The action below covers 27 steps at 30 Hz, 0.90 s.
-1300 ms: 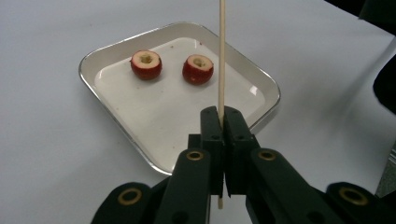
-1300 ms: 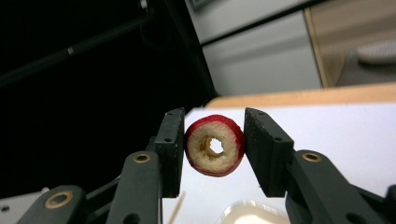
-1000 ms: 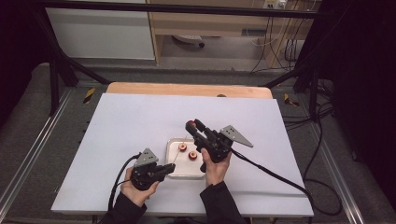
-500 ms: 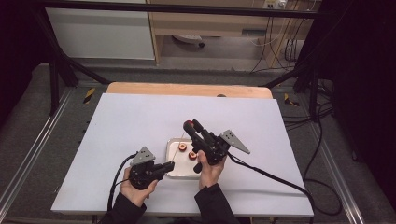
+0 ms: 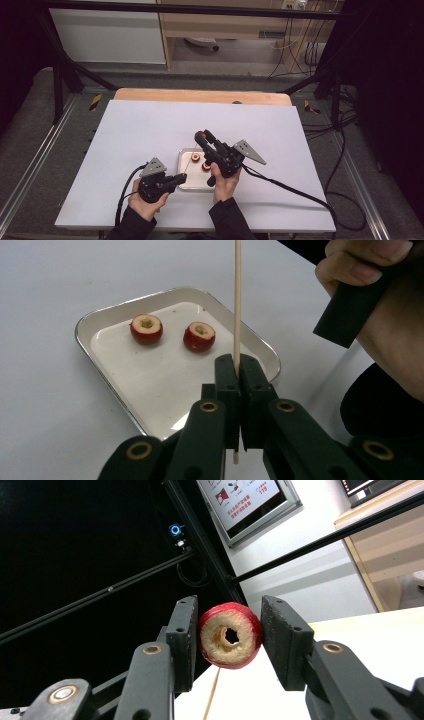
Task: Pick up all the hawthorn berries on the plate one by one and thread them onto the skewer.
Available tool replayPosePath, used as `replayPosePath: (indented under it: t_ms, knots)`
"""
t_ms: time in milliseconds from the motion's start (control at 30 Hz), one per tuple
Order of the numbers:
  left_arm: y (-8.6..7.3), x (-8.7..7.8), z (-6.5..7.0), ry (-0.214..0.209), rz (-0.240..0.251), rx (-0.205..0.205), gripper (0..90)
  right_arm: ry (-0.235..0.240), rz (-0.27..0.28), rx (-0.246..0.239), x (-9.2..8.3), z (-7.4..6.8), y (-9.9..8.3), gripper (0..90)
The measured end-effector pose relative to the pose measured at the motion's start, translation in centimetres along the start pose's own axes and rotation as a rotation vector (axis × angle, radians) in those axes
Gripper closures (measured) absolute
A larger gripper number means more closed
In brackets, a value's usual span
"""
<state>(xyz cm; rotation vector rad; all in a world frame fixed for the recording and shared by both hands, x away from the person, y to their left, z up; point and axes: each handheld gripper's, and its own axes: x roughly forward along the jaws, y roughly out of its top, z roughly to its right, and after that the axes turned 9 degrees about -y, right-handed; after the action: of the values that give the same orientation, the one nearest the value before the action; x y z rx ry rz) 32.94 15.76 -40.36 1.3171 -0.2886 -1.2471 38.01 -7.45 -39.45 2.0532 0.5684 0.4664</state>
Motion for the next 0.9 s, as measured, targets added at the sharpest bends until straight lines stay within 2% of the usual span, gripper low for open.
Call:
replayPosePath:
  t_ms: [700, 900]
  knots:
    - [0.04, -0.13, -0.16, 0.006, -0.001, 0.0, 88.2, 0.01, -0.023, -0.002, 0.02, 0.05, -0.07, 60.0]
    - [0.11, -0.15, -0.09, 0.004, 0.0, -0.017, 88.2, 0.024, -0.049, -0.024, -0.03, 0.06, -0.45, 60.1]
